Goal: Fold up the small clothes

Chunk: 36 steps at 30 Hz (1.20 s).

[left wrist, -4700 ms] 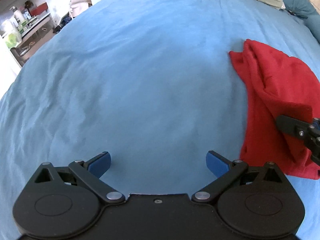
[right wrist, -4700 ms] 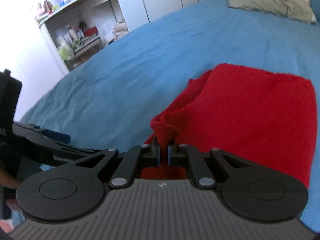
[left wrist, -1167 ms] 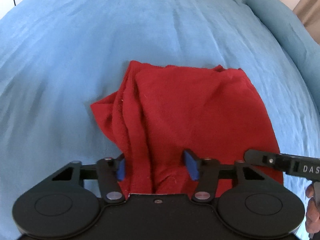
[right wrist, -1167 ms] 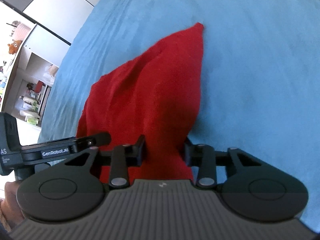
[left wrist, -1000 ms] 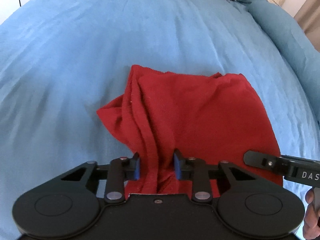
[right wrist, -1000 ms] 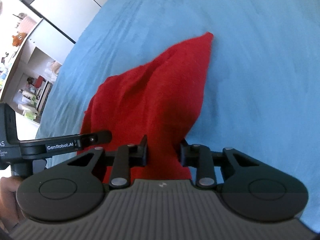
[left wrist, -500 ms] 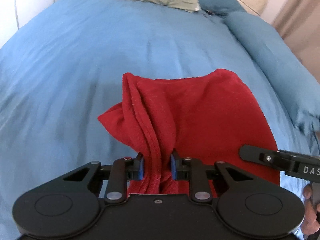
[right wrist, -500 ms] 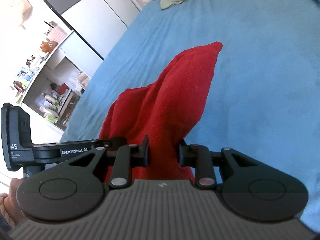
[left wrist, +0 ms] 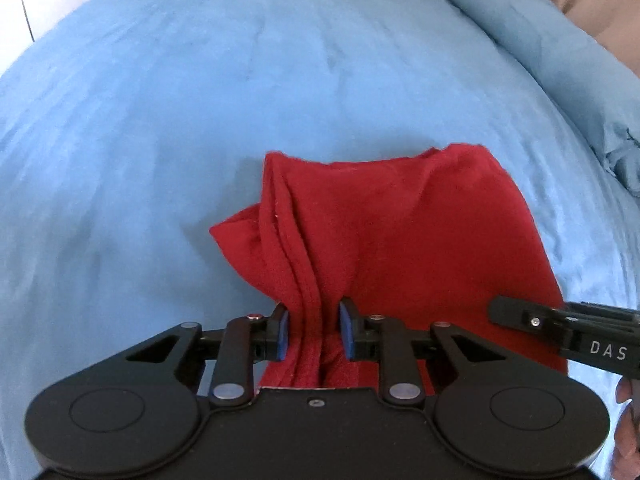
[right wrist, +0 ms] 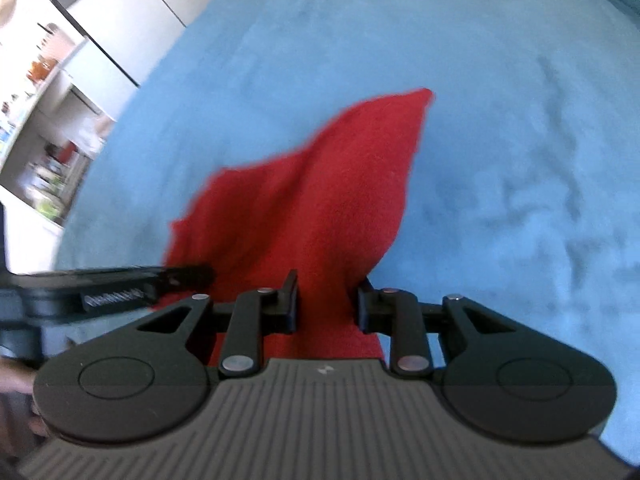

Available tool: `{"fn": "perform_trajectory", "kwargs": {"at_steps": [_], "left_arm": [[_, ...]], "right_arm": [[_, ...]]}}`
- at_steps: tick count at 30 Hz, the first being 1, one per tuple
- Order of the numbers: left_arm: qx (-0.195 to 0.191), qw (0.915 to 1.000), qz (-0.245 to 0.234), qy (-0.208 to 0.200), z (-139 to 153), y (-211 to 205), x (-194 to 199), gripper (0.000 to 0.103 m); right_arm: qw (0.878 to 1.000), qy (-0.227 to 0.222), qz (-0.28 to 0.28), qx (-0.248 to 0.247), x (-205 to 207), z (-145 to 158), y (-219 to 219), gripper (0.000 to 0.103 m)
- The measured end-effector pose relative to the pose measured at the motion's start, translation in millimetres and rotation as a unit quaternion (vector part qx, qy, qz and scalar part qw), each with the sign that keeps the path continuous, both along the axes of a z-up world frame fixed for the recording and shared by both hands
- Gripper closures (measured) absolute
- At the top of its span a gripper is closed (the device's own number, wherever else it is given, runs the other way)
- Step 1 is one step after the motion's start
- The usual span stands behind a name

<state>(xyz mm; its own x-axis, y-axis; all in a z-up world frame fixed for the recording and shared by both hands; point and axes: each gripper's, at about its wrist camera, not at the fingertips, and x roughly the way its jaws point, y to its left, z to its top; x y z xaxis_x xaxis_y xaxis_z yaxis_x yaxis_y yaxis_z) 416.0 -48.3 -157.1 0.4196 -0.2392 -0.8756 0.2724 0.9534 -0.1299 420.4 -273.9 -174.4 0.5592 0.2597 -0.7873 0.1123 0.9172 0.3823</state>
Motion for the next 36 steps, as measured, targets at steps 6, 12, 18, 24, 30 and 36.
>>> {"fn": "perform_trajectory", "kwargs": {"at_steps": [6,12,18,24,30,36], "left_arm": [[0.033,0.9991,-0.002,-0.028,-0.3,-11.1,-6.7,0.039],[0.053,0.9969,0.017,-0.056,15.4,3.0,-14.3,0.017],[0.068,0.9959,0.028,-0.053,-6.1,11.5,-12.8,0.017],[0.074,0.9941,0.035,-0.070,-29.4,21.3,-17.4,0.015],[0.067,0.9916,0.043,-0.102,-20.2,24.6,-24.5,0.016],[0.080,0.9821,0.051,-0.163,32.4,25.3,-50.2,0.003]], "right_arm": [[1.000,-0.006,-0.008,0.000,-2.9,-15.7,-7.2,0.048],[0.998,-0.044,-0.010,-0.053,-13.4,5.0,-1.8,0.000],[0.996,-0.017,-0.016,-0.089,-10.0,-11.0,-6.7,0.000],[0.995,-0.032,-0.021,-0.095,-20.5,-35.2,-15.9,0.000],[0.992,-0.063,-0.019,-0.107,-29.0,-38.4,-15.3,0.000],[0.988,-0.096,-0.043,-0.114,-48.7,6.9,-10.6,0.000]]}}
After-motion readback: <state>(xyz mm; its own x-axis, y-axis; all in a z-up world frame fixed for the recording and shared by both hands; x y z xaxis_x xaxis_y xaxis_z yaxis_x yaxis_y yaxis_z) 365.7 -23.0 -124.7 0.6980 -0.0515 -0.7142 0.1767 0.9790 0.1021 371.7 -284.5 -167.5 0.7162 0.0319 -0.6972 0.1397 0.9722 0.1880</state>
